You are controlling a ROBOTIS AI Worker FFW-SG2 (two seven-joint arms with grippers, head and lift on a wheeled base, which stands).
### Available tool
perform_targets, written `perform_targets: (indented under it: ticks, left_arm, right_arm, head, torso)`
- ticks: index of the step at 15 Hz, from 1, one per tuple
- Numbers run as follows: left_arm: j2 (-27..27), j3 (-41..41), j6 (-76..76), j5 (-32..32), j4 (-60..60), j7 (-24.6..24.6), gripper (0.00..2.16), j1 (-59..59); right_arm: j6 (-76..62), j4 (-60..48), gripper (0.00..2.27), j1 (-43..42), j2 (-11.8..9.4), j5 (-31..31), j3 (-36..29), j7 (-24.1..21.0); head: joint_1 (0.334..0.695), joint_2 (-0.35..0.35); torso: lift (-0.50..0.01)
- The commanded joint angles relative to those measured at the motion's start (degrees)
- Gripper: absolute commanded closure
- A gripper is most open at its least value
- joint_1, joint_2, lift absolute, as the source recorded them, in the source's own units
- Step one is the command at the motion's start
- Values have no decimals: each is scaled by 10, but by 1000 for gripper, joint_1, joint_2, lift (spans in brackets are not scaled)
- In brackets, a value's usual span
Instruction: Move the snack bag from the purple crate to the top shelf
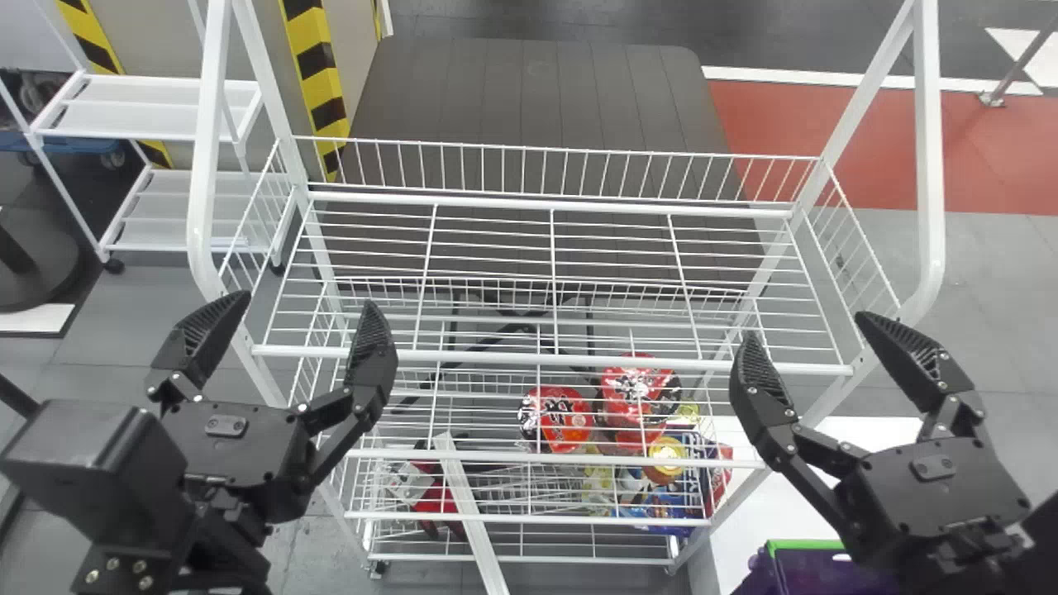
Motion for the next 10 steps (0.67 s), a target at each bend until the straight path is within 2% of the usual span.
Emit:
perform_targets:
  ticks: [1,10]
  left_arm:
    - [0,-1,-7,0,2,3,90,0]
    - [-2,6,-6,2,3,1,90,1]
  right_arm:
    - [0,1,174,2,-1,0,0,0]
    - [-2,3,174,4,0,0,-2,-1]
  head:
    - [695,-53]
    - [695,-46]
  torso:
    - [0]
    - [0]
